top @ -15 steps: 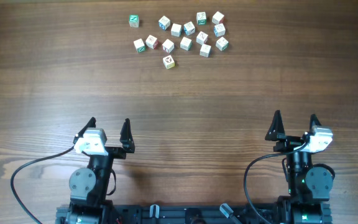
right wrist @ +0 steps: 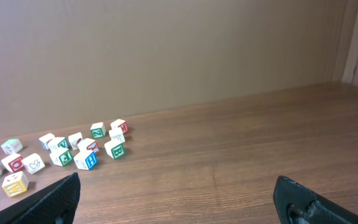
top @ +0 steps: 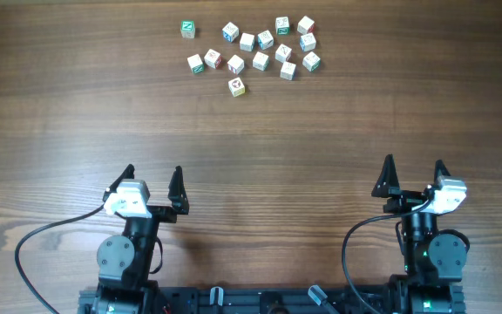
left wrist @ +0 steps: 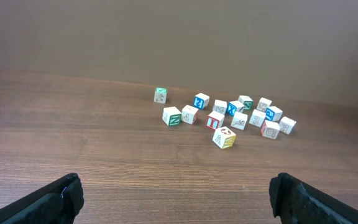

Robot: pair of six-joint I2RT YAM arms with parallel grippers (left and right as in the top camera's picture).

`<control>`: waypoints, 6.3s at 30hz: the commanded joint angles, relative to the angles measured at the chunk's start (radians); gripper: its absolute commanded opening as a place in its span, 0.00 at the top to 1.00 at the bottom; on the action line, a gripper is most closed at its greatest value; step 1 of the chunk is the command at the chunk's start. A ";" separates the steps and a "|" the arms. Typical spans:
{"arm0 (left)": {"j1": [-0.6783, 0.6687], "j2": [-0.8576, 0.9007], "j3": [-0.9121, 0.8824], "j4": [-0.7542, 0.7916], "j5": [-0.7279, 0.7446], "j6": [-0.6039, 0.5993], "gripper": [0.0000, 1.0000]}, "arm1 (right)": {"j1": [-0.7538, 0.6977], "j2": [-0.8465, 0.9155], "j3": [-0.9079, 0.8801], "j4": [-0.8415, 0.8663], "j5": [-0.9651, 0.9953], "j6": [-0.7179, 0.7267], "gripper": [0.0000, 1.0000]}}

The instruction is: Form a horizontal line

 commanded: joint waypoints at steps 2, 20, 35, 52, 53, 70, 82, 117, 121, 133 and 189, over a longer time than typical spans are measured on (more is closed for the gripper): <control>0.007 -0.006 -0.005 -0.003 0.019 0.020 0.00 | -0.003 -0.008 -0.001 0.003 -0.013 -0.018 0.00; 0.007 -0.006 -0.005 0.005 0.018 0.021 0.00 | -0.003 -0.008 -0.001 0.003 -0.013 -0.017 0.00; 0.007 -0.006 -0.005 0.011 0.061 0.019 0.00 | -0.003 -0.008 -0.001 0.003 -0.013 -0.018 0.00; 0.007 -0.004 0.127 -0.068 0.212 0.019 0.00 | -0.003 -0.008 -0.001 0.003 -0.013 -0.017 0.00; 0.007 -0.001 0.141 -0.083 0.226 0.019 0.00 | -0.003 -0.008 -0.001 0.003 -0.012 -0.018 0.00; 0.007 0.354 0.535 -0.337 0.249 -0.015 0.00 | -0.003 -0.008 -0.001 0.003 -0.013 -0.018 0.00; 0.007 0.714 0.935 -0.689 0.349 -0.014 0.00 | -0.003 -0.008 -0.001 0.003 -0.013 -0.018 0.00; -0.019 1.279 1.184 -0.777 0.298 -0.003 0.00 | -0.003 -0.008 -0.001 0.003 -0.013 -0.018 0.00; -0.076 1.318 1.195 -0.709 0.235 -0.007 0.00 | -0.003 -0.008 -0.001 0.003 -0.012 -0.018 0.00; -0.215 1.448 1.195 -0.438 -0.028 -0.067 0.00 | -0.003 -0.008 -0.001 0.003 -0.012 -0.018 0.00; -0.158 2.256 1.549 0.085 0.034 0.121 0.20 | -0.003 -0.008 -0.001 0.003 -0.012 -0.018 0.00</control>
